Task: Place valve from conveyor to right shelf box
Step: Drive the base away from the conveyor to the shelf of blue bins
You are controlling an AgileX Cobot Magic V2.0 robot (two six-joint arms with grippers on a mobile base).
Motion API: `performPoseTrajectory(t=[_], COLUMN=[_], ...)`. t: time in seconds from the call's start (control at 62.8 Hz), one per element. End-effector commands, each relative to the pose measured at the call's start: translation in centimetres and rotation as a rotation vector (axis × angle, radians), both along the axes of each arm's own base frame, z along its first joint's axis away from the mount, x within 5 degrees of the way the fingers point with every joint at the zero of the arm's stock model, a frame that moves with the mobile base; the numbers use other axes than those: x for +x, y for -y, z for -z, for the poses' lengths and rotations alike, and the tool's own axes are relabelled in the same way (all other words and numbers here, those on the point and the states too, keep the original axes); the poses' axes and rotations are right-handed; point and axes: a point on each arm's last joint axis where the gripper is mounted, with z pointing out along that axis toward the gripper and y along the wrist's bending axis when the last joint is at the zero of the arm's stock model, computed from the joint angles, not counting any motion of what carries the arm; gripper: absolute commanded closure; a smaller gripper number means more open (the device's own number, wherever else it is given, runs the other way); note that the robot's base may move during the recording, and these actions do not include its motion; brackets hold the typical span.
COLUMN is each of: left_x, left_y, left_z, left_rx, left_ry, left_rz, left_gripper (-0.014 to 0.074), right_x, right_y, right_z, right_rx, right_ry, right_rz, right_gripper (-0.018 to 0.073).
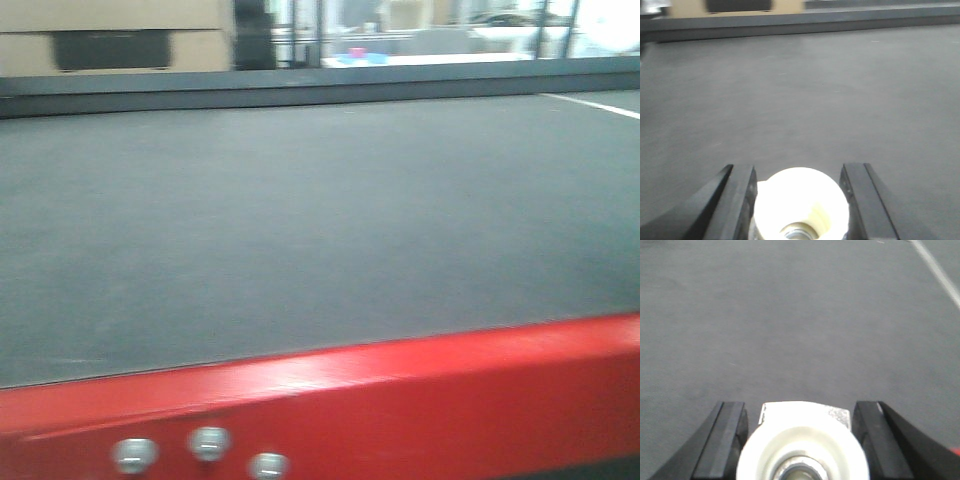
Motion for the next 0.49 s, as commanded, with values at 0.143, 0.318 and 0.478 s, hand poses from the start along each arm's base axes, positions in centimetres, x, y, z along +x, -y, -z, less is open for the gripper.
performPoseTrajectory(t=[0.143, 0.318, 0.478], left_x=[-0.04, -0.04, -0.04], left_y=[-0.02, -0.02, -0.02], left_z=[-0.65, -0.65, -0.65], left_rx=[-0.016, -0.016, -0.016], left_ry=[0.057, 0.057, 0.057], left_rz=[-0.007, -0.007, -0.007], left_gripper=[0.0708, 0.0708, 0.0708], right_x=[0.06, 0.06, 0.06], right_y=[0.13, 0.13, 0.13], right_z=[-0.87, -0.87, -0.87], right_rx=[0.0, 0.0, 0.0], right_ry=[0.088, 0.088, 0.088], right_rz=[0.014, 0.014, 0.014], right_gripper=[0.0722, 0.0722, 0.0722])
